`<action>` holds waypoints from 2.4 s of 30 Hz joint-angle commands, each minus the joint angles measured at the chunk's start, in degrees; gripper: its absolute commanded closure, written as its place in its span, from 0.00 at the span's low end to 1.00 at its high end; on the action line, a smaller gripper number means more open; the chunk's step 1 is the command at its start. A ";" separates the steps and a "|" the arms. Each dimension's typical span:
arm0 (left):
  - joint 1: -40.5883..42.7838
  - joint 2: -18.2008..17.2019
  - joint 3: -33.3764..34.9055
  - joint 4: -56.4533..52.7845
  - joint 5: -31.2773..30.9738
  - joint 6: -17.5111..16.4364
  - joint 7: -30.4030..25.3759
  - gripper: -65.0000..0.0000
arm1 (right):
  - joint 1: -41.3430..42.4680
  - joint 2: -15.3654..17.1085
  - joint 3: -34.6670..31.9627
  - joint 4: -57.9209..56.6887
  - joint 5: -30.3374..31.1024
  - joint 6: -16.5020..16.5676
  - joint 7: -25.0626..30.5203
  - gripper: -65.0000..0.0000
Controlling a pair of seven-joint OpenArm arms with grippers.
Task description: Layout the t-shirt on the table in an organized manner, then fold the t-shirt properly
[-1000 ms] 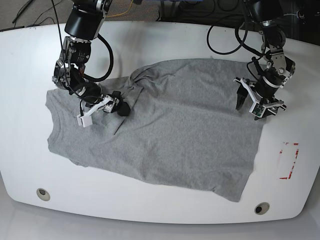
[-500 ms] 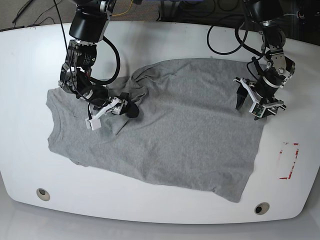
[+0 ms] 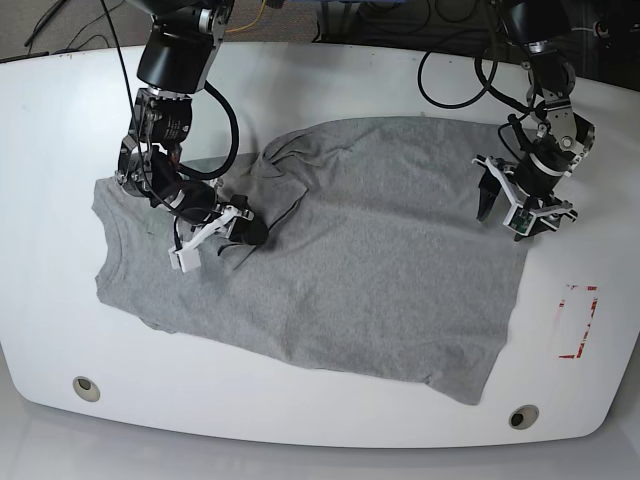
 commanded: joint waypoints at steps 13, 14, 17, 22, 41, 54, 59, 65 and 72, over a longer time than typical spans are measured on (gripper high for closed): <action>-0.73 -1.33 -0.13 0.83 -1.08 -0.03 -1.49 0.40 | 3.14 0.22 0.00 0.75 -6.23 0.34 1.00 0.93; -0.73 -1.33 -0.13 0.83 -1.08 -0.03 -1.49 0.40 | 3.22 0.22 0.00 0.75 -6.59 0.34 1.00 0.91; -0.73 -1.33 -0.13 0.83 -1.08 -0.03 -1.49 0.40 | 3.40 0.22 0.00 0.83 -8.08 0.34 1.00 0.78; -0.73 -1.33 -0.13 0.83 -1.17 -0.03 -1.49 0.40 | 3.58 0.40 0.00 1.18 -10.19 0.34 1.09 0.50; -0.73 -1.33 -0.13 0.83 -1.17 -0.03 -1.49 0.40 | 13.33 5.67 -21.98 1.27 -21.00 0.43 5.84 0.31; -0.55 -1.42 -0.30 0.83 -1.17 -0.03 -1.49 0.40 | 14.39 6.37 -31.74 -0.75 -37.88 0.87 14.28 0.31; -0.55 -1.33 -0.30 0.83 -1.17 -0.03 -1.49 0.40 | 15.71 6.29 -31.65 -6.11 -39.03 0.96 16.56 0.31; -0.55 -1.33 -0.30 0.83 -1.17 -0.03 -1.49 0.40 | 17.03 6.55 -31.56 -11.83 -37.35 0.87 20.52 0.31; -0.55 -1.15 -0.30 0.83 -1.17 -0.03 -1.49 0.40 | 17.91 6.29 -28.04 -16.57 -37.09 0.78 23.86 0.31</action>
